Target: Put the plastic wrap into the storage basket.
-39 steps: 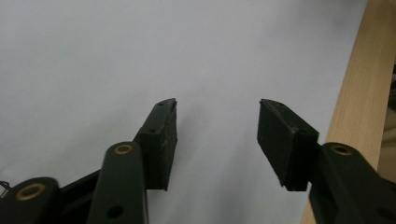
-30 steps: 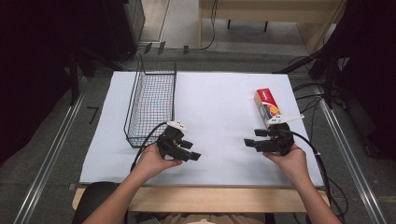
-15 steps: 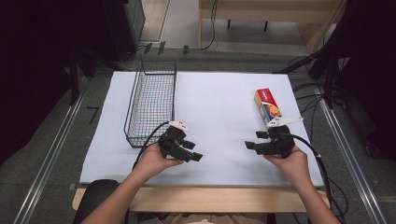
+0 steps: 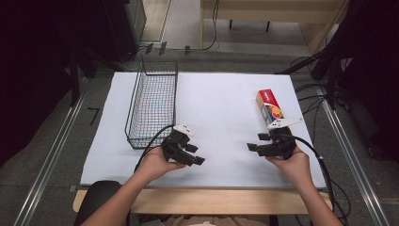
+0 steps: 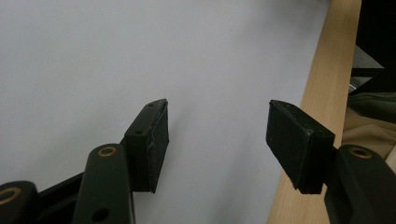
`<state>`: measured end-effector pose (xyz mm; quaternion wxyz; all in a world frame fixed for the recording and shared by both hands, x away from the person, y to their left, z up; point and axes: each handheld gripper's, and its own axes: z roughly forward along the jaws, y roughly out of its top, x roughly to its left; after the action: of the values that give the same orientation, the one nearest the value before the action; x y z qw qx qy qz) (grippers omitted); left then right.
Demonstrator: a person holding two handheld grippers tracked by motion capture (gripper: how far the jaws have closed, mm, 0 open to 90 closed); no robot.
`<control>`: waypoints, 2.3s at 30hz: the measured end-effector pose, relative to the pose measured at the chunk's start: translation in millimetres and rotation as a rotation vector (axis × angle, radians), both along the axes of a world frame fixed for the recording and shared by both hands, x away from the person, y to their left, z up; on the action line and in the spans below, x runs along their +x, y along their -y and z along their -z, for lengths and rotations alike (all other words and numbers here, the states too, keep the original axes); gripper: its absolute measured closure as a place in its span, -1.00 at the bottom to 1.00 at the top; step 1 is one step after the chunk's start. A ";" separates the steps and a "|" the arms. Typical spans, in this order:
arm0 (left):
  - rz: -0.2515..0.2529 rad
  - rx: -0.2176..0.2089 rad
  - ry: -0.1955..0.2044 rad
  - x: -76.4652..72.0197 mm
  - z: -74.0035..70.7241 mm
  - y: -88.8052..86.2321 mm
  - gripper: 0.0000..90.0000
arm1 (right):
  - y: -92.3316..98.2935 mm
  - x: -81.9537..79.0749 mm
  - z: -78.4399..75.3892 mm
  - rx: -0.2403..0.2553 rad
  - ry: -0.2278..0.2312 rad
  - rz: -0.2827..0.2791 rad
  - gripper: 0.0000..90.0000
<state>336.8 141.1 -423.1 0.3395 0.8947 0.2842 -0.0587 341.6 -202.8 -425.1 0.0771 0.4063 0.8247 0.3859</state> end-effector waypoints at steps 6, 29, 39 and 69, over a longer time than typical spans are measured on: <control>0.002 -0.006 -0.002 0.1 1.3 0.2 -0.11 | 0.2 0.3 0.2 -0.003 0.002 -0.001 -0.22; -0.028 -0.012 0.024 1.8 -2.3 -9.8 -0.16 | 43.5 10.8 -19.4 -0.096 0.022 0.197 -0.24; -0.024 0.002 0.021 0.0 -0.9 -11.1 -0.18 | 66.2 20.5 -14.7 -0.089 -0.004 0.307 -0.30; -0.039 0.019 0.006 -4.0 5.3 -11.5 -0.20 | 59.1 46.8 28.7 -0.283 -0.232 0.346 -0.32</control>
<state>332.8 152.6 -428.4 0.3330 0.8923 0.3011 -0.0468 388.4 -261.9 -453.8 0.1030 0.5680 0.7921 0.1984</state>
